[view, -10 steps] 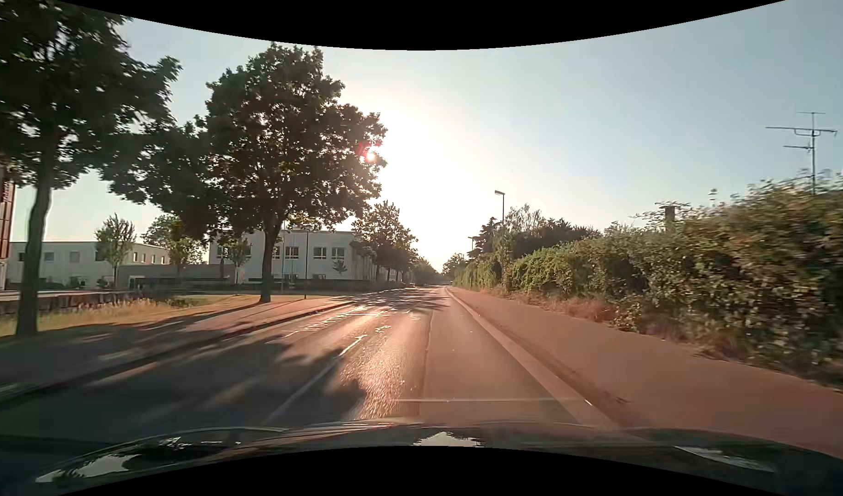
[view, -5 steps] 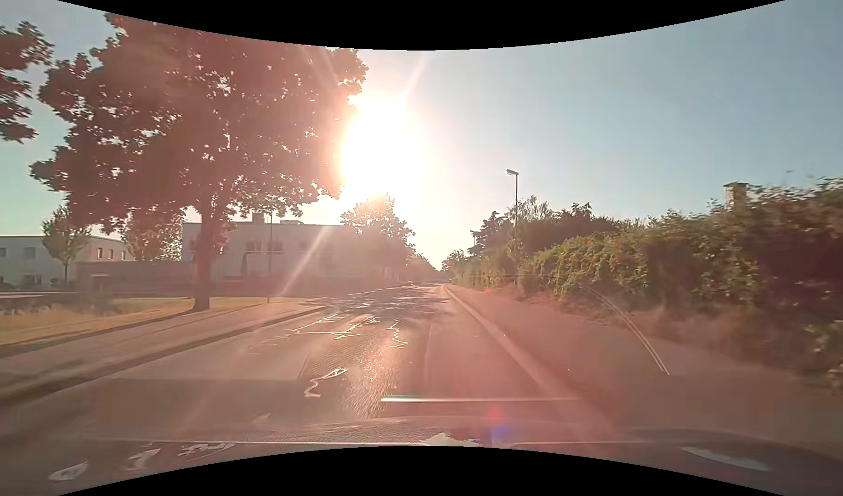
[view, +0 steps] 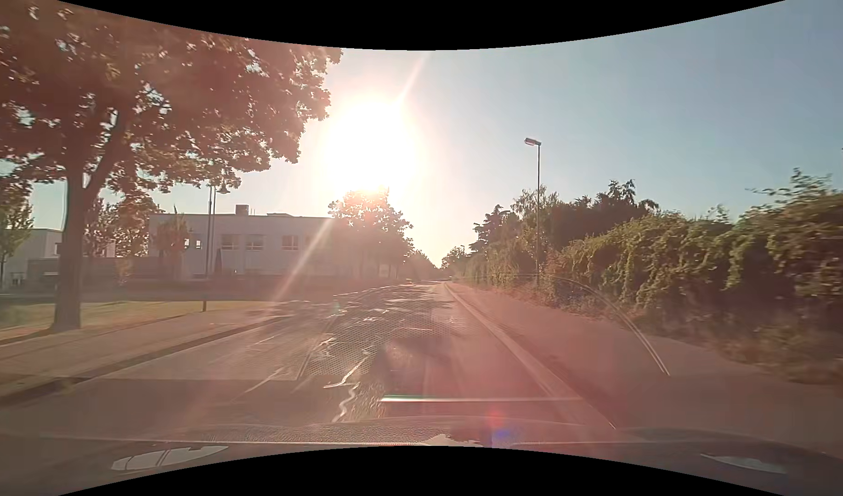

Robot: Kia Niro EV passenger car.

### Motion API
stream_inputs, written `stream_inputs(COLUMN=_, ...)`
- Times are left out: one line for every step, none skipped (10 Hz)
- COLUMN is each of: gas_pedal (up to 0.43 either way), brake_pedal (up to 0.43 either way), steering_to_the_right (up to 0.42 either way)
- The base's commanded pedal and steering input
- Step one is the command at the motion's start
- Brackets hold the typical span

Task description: Follow the waypoints while adhering to traffic rules and regulations

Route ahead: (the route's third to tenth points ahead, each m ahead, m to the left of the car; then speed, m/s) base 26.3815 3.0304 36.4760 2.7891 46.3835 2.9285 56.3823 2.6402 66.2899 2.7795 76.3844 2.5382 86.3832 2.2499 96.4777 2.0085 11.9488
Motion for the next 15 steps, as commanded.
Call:
stream_inputs(gas_pedal=0.098, brake_pedal=0.000, steering_to_the_right=0.002)
stream_inputs(gas_pedal=0.098, brake_pedal=0.000, steering_to_the_right=0.002)
stream_inputs(gas_pedal=0.098, brake_pedal=0.000, steering_to_the_right=0.001)
stream_inputs(gas_pedal=0.098, brake_pedal=0.000, steering_to_the_right=0.001)
stream_inputs(gas_pedal=0.098, brake_pedal=0.000, steering_to_the_right=0.001)
stream_inputs(gas_pedal=0.098, brake_pedal=0.000, steering_to_the_right=0.001)
stream_inputs(gas_pedal=0.098, brake_pedal=0.000, steering_to_the_right=0.001)
stream_inputs(gas_pedal=0.098, brake_pedal=0.000, steering_to_the_right=0.001)
stream_inputs(gas_pedal=0.098, brake_pedal=0.000, steering_to_the_right=0.001)
stream_inputs(gas_pedal=0.098, brake_pedal=0.000, steering_to_the_right=0.001)
stream_inputs(gas_pedal=0.098, brake_pedal=0.000, steering_to_the_right=0.001)
stream_inputs(gas_pedal=0.098, brake_pedal=0.000, steering_to_the_right=0.001)
stream_inputs(gas_pedal=0.098, brake_pedal=0.000, steering_to_the_right=0.001)
stream_inputs(gas_pedal=0.098, brake_pedal=0.000, steering_to_the_right=0.001)
stream_inputs(gas_pedal=0.098, brake_pedal=0.000, steering_to_the_right=0.001)
